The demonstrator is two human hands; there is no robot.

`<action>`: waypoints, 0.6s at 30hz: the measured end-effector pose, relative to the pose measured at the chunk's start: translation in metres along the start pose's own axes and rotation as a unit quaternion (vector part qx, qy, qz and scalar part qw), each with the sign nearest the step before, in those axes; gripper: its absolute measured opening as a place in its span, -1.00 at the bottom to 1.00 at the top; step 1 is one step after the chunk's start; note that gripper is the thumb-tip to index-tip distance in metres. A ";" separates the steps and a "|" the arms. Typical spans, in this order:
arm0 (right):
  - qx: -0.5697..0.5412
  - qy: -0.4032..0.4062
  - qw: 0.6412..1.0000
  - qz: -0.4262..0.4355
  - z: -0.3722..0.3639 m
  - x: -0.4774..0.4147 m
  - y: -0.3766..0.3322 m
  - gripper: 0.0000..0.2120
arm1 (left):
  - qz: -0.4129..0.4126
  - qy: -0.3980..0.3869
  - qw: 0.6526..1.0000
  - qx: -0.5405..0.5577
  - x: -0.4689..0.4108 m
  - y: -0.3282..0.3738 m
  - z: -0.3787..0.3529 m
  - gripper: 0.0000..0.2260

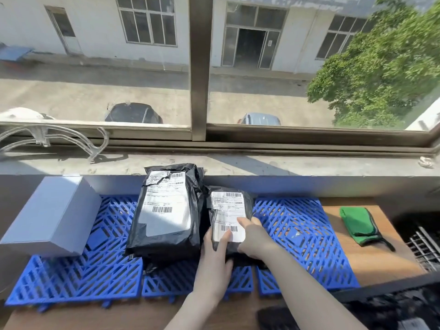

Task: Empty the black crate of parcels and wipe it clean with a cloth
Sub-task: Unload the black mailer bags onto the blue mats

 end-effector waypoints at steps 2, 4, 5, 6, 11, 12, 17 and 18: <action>0.003 -0.004 1.000 0.017 -0.006 -0.005 0.001 -0.27 | 0.012 -0.006 1.000 0.001 -0.003 -0.008 -0.006 -0.42; 0.008 -0.010 1.000 0.028 -0.010 -0.011 0.003 -0.29 | 0.022 -0.014 1.000 0.000 -0.006 -0.014 -0.011 -0.41; 0.012 -0.011 0.999 0.033 -0.011 -0.014 0.004 -0.30 | 0.029 -0.018 0.999 -0.001 -0.008 -0.016 -0.012 -0.41; 0.015 -0.012 0.999 0.035 -0.012 -0.017 0.004 -0.30 | 0.039 -0.022 0.999 0.000 -0.011 -0.017 -0.012 -0.41; 0.000 -0.029 0.999 0.027 -0.012 -0.026 0.008 -0.24 | 0.034 -0.004 0.999 -0.025 -0.016 -0.008 -0.007 -0.44; -0.004 -0.025 0.999 0.025 -0.011 -0.027 0.008 -0.23 | 0.023 0.006 0.999 -0.033 -0.014 -0.007 -0.008 -0.44; -0.036 0.056 0.998 0.000 0.010 -0.026 0.015 -0.37 | -0.117 0.058 0.983 -0.131 -0.001 0.007 -0.017 -0.46; -0.036 0.076 0.996 -0.006 0.016 -0.024 0.017 -0.43 | -0.130 0.052 0.979 -0.146 0.001 0.009 -0.019 -0.48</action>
Point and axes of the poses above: each hand's wrist, its own x-axis away from the middle knuckle, its own z-axis out of the back of the hand, y = z × x, the point moved 7 cm from there along -x, towards the middle knuckle, and after that the axes turned 2 degrees about x, right-handed, at the moved point
